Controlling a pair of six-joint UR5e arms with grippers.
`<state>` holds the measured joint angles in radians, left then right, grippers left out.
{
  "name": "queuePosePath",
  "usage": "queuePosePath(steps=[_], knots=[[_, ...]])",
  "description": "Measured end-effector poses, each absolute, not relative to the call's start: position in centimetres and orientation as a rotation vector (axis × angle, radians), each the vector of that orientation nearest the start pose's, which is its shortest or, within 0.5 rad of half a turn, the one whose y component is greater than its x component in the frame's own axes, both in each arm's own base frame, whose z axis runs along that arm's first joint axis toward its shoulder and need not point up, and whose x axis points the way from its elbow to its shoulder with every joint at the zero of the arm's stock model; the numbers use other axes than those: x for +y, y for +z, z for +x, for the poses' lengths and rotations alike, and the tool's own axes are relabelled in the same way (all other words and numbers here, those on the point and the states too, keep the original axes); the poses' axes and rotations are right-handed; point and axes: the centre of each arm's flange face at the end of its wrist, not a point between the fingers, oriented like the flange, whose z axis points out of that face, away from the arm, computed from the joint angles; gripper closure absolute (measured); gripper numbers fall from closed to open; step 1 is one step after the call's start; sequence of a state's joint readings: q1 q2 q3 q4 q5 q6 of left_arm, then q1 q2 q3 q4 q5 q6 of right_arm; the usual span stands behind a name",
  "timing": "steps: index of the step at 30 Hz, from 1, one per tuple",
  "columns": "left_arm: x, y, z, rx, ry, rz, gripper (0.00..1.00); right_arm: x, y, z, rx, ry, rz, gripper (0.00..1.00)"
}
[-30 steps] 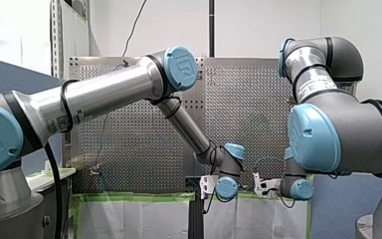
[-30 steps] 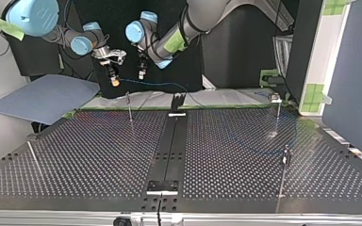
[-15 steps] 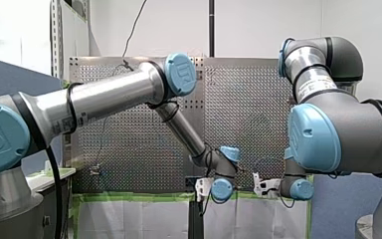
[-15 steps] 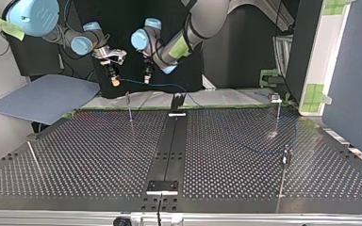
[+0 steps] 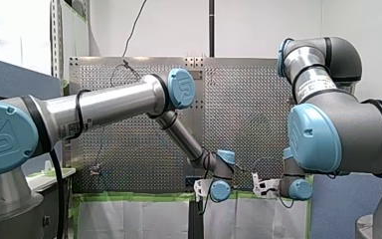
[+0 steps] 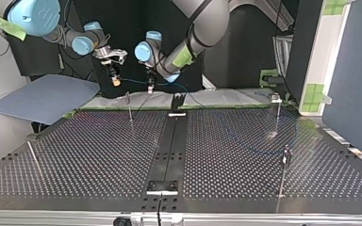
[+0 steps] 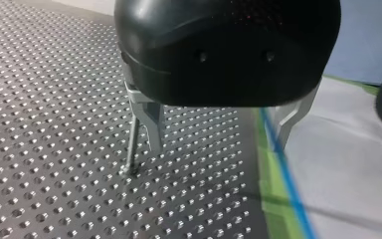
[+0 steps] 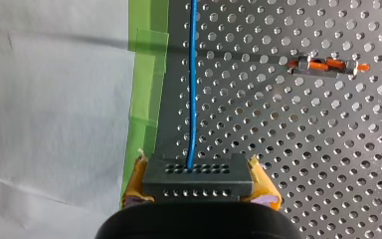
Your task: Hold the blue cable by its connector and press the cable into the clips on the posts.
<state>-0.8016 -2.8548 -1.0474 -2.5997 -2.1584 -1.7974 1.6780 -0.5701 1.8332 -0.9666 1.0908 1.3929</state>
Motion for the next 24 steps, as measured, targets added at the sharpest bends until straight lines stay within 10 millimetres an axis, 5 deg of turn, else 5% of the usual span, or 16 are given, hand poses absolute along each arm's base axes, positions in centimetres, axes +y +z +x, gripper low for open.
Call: queuePosePath(steps=[7, 8, 9, 10, 12, 13, 14, 24], knots=[[-59.0, -9.8, 48.6, 1.76, -0.253, 0.097, 0.01, -50.9, -10.3, 23.7, -0.945, 1.421, 1.891, 1.0], [-58.8, -9.8, 48.7, 1.763, -0.252, 0.097, 0.14, -50.9, -10.3, 23.7, -0.945, 1.421, 1.891, 1.0], [-58.7, -9.8, 48.9, 1.765, -0.25, 0.098, 0.14, -50.9, -10.3, 23.7, -0.946, 1.42, 1.891, 1.0], [-58.6, -9.8, 49.0, 1.768, -0.246, 0.099, 0.37, -50.9, -10.3, 23.7, -0.947, 1.42, 1.89, 1.0], [-58.4, -10.0, 48.9, 1.77, -0.239, 0.102, 0.47, -51.0, -10.3, 23.6, -0.95, 1.418, 1.888, 1.0], [-58.2, -10.1, 48.9, 1.771, -0.23, 0.104, 0.88, -51.0, -10.3, 23.5, -0.952, 1.416, 1.886, 1.0], [-58.1, -10.2, 48.8, 1.769, -0.221, 0.104, 1.0, -51.0, -10.3, 23.5, -0.954, 1.415, 1.885, 1.0], [-57.7, -10.8, 48.2, 1.76, -0.174, 0.143, 1.0, -51.2, -10.3, 23.0, -0.975, 1.4, 1.869, 1.0]])
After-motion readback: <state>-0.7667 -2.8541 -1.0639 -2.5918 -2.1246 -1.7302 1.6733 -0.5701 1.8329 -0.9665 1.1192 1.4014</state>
